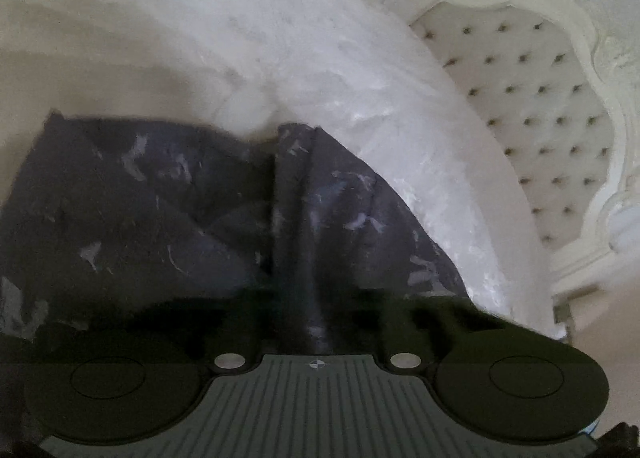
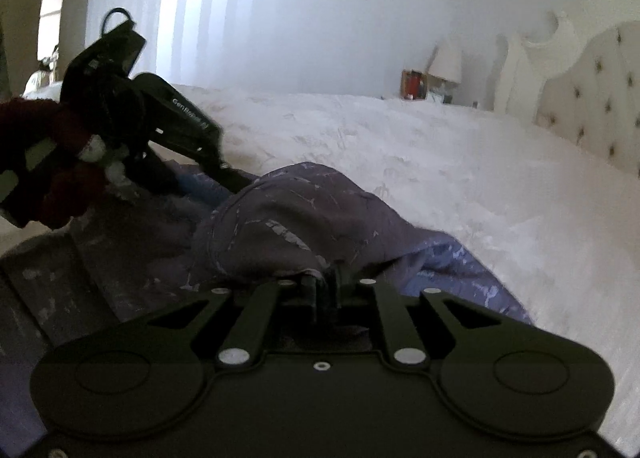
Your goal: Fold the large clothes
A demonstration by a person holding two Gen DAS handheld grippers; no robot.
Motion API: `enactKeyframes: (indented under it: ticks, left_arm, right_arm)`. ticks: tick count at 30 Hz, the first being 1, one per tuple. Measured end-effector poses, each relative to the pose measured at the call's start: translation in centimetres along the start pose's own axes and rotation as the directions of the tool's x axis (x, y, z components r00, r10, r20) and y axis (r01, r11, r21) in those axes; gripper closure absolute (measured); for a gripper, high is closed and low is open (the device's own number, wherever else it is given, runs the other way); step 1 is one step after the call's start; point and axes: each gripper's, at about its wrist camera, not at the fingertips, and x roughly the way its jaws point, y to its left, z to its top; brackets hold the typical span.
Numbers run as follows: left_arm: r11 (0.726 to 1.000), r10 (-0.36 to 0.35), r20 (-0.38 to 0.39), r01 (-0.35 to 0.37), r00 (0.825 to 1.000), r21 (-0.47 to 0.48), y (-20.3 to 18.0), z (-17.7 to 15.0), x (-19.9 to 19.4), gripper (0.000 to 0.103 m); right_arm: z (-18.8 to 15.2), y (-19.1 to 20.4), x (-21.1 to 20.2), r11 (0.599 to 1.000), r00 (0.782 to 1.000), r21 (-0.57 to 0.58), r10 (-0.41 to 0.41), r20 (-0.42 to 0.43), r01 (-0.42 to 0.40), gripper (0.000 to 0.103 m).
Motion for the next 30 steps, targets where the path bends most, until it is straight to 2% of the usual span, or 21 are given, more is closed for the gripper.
enactKeyframes:
  ticks: [1,2,3,4,5,6,8,11,14,19,21,22,23,24,25,26,27,28,29,30]
  left_arm:
    - [1.000,0.013,-0.002,-0.013,1.000,0.022,-0.3,0.0,0.0,0.097]
    - [0.999,0.009,-0.009,-0.008,1.000,0.045,-0.5,0.1,-0.1,0.097]
    - [0.998,0.007,-0.009,-0.006,1.000,0.060,-0.6,0.0,-0.3,0.098]
    - [0.997,0.008,-0.008,-0.007,1.000,0.071,-0.7,0.0,-0.5,0.098]
    - [0.997,0.006,-0.008,-0.005,1.000,0.081,-0.8,0.0,-0.6,0.098]
    - [0.996,0.004,-0.010,-0.003,1.000,0.090,-0.9,0.1,-0.7,0.098]
    - [0.994,0.009,-0.018,-0.007,1.000,0.112,-1.3,0.1,-0.7,0.098]
    - [0.988,0.024,-0.025,-0.020,0.999,0.151,-1.7,-0.1,-0.8,0.097]
    - [0.986,0.014,-0.026,-0.010,1.000,0.167,-1.9,-0.3,-1.2,0.097]
    - [0.984,0.012,-0.043,-0.004,0.999,0.176,-2.2,-0.4,-1.0,0.097]
    - [0.983,0.011,-0.049,-0.001,0.999,0.181,-2.2,-0.5,-0.9,0.097]
    - [0.983,0.010,-0.052,0.000,0.999,0.183,-2.2,-0.5,-0.9,0.097]
    - [0.983,0.009,-0.054,0.001,0.998,0.185,-2.3,-0.6,-0.8,0.097]
    - [0.982,0.008,-0.056,0.003,0.998,0.188,-2.3,-0.6,-0.8,0.097]
    - [0.981,0.007,-0.058,0.005,0.998,0.193,-2.3,-0.6,-0.8,0.097]
    - [0.980,0.006,-0.063,0.007,0.998,0.199,-2.3,-0.7,-0.8,0.097]
    - [0.979,0.005,-0.067,0.009,0.998,0.205,-2.3,-0.7,-0.8,0.097]
    - [0.977,0.006,-0.072,0.010,0.997,0.211,-2.3,-0.8,-0.7,0.097]
    - [0.976,0.006,-0.075,0.010,0.997,0.216,-2.3,-0.8,-0.6,0.097]
    - [0.976,0.006,-0.077,0.011,0.997,0.217,-2.4,-0.8,-0.5,0.097]
  right_arm:
    - [0.1,-0.3,0.0,0.999,1.000,0.032,0.005,-0.007,-0.004,0.082]
    - [0.1,-0.8,-0.1,0.997,1.000,0.075,0.017,-0.013,-0.016,0.071]
    - [-0.1,-1.1,-0.3,0.993,0.999,0.116,0.029,-0.016,-0.027,0.052]
    - [-0.1,-1.7,-0.5,0.983,0.999,0.178,0.050,-0.019,-0.045,0.044]
    - [-0.3,-2.2,-0.9,0.972,0.998,0.227,0.065,-0.020,-0.059,0.029]
    - [-0.5,-2.9,-1.1,0.954,0.995,0.287,0.095,-0.018,-0.086,0.025]
    - [-1.1,-4.2,-1.7,0.901,0.986,0.408,0.167,-0.004,-0.151,0.025]
    - [-2.2,-6.1,-1.2,0.773,0.951,0.581,0.308,0.006,-0.254,0.017]
    - [-3.2,-7.2,0.3,0.642,0.920,0.700,0.389,0.057,-0.314,0.016]
    - [-2.9,-9.3,4.7,0.475,0.903,0.818,0.412,0.118,-0.324,0.016]
    - [-2.8,-10.7,6.6,0.400,0.910,0.868,0.393,0.128,-0.295,0.016]
    - [-2.7,-11.5,7.3,0.370,0.922,0.889,0.364,0.129,-0.270,0.016]
    - [-2.3,-12.2,7.6,0.364,0.940,0.901,0.321,0.118,-0.237,0.016]
    - [-1.7,-12.8,7.6,0.391,0.956,0.897,0.275,0.100,-0.206,0.017]
    - [-0.8,-12.9,7.2,0.450,0.972,0.875,0.220,0.087,-0.180,0.017]
    - [0.2,-12.8,6.5,0.532,0.982,0.831,0.164,0.089,-0.165,0.017]
    - [1.1,-12.4,5.7,0.615,0.988,0.774,0.114,0.100,-0.149,0.017]
    - [1.5,-11.9,5.0,0.677,0.992,0.724,0.075,0.105,-0.128,0.016]
    - [1.6,-11.5,5.0,0.704,0.994,0.702,0.065,0.083,-0.105,0.012]
    - [1.4,-11.4,5.4,0.714,0.996,0.696,0.080,0.026,-0.075,0.012]
